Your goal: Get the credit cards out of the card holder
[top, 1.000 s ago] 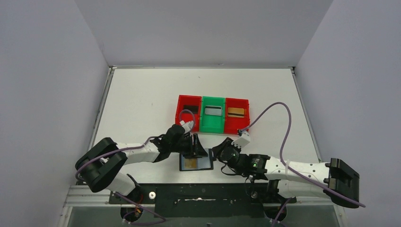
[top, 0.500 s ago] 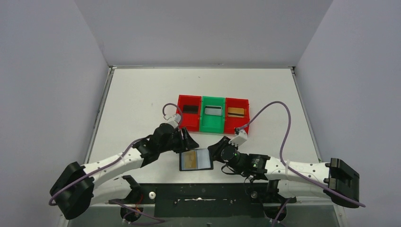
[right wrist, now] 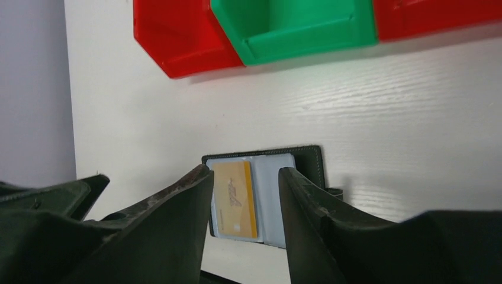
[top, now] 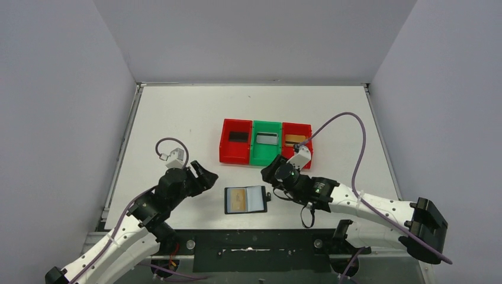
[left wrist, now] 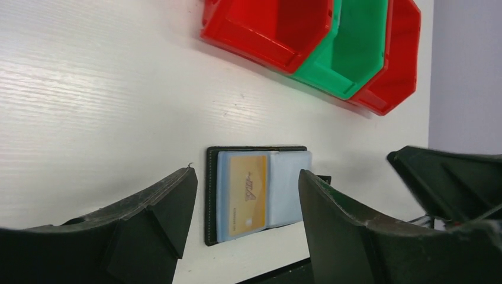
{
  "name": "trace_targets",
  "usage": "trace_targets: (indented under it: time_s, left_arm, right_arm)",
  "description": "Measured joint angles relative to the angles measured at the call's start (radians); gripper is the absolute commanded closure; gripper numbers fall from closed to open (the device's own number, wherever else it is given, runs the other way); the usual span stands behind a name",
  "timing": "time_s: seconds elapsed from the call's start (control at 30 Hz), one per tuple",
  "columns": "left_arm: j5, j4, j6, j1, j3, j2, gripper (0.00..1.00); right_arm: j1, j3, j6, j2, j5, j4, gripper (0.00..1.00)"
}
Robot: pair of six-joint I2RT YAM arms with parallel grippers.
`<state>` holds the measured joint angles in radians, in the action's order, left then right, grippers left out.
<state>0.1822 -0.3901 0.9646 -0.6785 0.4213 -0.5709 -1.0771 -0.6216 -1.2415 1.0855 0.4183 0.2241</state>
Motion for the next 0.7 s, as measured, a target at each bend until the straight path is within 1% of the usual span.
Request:
trace_targets:
  time_s: [0.03,0.1,0.2,0.3,0.5,0.7]
  left_arm:
    - [0.013,-0.020,0.001,0.001,0.000,0.017,0.34]
    - [0.036,-0.055,0.000,0.004,0.000,0.037,0.30]
    - [0.066,-0.101,-0.003,0.005,0.002,0.037,0.25]
    - [0.093,-0.138,-0.006,0.006,0.004,0.029,0.20]
    - [0.144,-0.189,-0.008,0.014,0.040,0.002,0.17]
    - [0.156,-0.191,-0.011,0.029,0.053,-0.004,0.17]
  right_arm:
    - [0.027,-0.027,0.017,0.003,-0.003,0.027,0.42]
    - [0.074,-0.085,0.055,0.018,-0.005,0.076,0.37]
    - [0.123,-0.181,0.121,0.068,-0.009,0.126,0.26]
    - [0.154,-0.310,0.198,0.173,-0.020,0.169,0.20]
    - [0.184,-0.585,0.294,0.443,-0.021,0.245,0.17]
    - [0.206,-0.805,0.350,0.685,-0.035,0.323,0.16]
